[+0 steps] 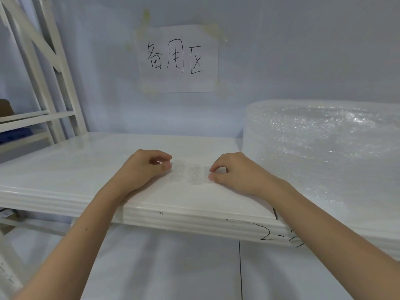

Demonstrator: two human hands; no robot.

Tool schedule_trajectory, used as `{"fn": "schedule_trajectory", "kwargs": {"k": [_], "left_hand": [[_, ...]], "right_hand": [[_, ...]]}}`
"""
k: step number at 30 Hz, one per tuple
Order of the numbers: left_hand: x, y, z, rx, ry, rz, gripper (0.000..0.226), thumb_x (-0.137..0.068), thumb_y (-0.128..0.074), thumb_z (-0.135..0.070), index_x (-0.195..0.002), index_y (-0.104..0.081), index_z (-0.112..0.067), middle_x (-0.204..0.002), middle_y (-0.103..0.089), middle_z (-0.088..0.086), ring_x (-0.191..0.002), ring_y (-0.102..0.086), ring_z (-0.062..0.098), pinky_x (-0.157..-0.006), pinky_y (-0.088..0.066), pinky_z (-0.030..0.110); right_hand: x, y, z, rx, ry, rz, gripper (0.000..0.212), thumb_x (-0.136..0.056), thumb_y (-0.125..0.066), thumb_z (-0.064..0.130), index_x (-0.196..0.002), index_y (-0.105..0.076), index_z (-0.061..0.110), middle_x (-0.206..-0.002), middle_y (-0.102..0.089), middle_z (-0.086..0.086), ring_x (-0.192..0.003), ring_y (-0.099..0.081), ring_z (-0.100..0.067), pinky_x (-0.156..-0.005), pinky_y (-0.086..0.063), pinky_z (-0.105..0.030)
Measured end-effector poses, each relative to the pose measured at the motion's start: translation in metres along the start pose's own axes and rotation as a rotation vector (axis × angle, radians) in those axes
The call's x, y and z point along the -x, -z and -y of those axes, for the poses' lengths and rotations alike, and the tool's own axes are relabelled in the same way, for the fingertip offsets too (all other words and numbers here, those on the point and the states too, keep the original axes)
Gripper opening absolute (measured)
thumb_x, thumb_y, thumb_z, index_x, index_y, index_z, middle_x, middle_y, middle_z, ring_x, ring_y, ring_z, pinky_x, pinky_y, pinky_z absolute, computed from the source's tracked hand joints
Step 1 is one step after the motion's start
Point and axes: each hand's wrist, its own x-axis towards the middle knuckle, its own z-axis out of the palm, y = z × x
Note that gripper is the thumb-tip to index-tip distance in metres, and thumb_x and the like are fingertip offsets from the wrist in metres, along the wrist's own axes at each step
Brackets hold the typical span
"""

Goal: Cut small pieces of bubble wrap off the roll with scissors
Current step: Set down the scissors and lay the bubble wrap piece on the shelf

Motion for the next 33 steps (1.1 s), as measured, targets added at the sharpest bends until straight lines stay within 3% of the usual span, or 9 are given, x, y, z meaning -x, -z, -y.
{"fn": "schedule_trajectory", "kwargs": {"k": [10, 14, 18, 22, 33], "left_hand": [[-0.004, 0.002, 0.002, 0.010, -0.014, 0.139, 0.031, -0.089, -0.070, -0.037, -0.120, -0.068, -0.039, -0.111, -0.061, -0.031, -0.103, -0.056, -0.012, -0.081, -0.038, 0.010], [-0.006, 0.000, 0.002, -0.020, -0.012, 0.157, 0.030, -0.089, -0.069, -0.037, -0.119, -0.068, -0.040, -0.105, -0.061, -0.025, -0.094, -0.056, -0.012, -0.079, -0.037, 0.008], [-0.010, -0.001, 0.004, -0.085, 0.006, 0.193, 0.032, -0.091, -0.066, -0.040, -0.123, -0.067, -0.039, -0.116, -0.062, -0.011, -0.101, -0.059, 0.000, -0.089, -0.039, 0.020], [-0.015, -0.004, 0.005, -0.083, -0.026, 0.245, 0.031, -0.094, -0.063, -0.038, -0.124, -0.067, -0.035, -0.132, -0.060, -0.017, -0.120, -0.053, 0.003, -0.099, -0.034, 0.020], [-0.018, -0.007, 0.002, -0.084, -0.044, 0.270, 0.031, -0.096, -0.060, -0.038, -0.126, -0.067, -0.033, -0.132, -0.062, -0.015, -0.120, -0.055, 0.004, -0.096, -0.037, 0.018]], "right_hand": [[-0.003, -0.003, 0.006, -0.023, 0.005, 0.018, 0.028, -0.087, -0.058, 0.043, -0.102, -0.072, 0.024, -0.112, -0.065, 0.007, -0.106, -0.056, -0.013, -0.092, -0.048, -0.040], [-0.004, -0.003, 0.006, -0.025, 0.009, 0.018, 0.027, -0.087, -0.058, 0.043, -0.101, -0.072, 0.025, -0.110, -0.064, 0.007, -0.104, -0.057, -0.013, -0.091, -0.048, -0.040], [-0.004, -0.003, 0.008, -0.017, 0.015, 0.022, 0.027, -0.088, -0.058, 0.044, -0.102, -0.072, 0.025, -0.109, -0.064, 0.007, -0.103, -0.056, -0.012, -0.091, -0.048, -0.039], [-0.003, -0.004, 0.008, -0.019, 0.016, 0.022, 0.028, -0.088, -0.057, 0.045, -0.103, -0.071, 0.027, -0.109, -0.064, 0.008, -0.103, -0.056, -0.012, -0.090, -0.048, -0.039], [-0.003, -0.004, 0.013, 0.005, 0.007, 0.030, 0.030, -0.088, -0.055, 0.048, -0.106, -0.069, 0.028, -0.110, -0.063, 0.009, -0.102, -0.057, -0.012, -0.090, -0.048, -0.038]]}}
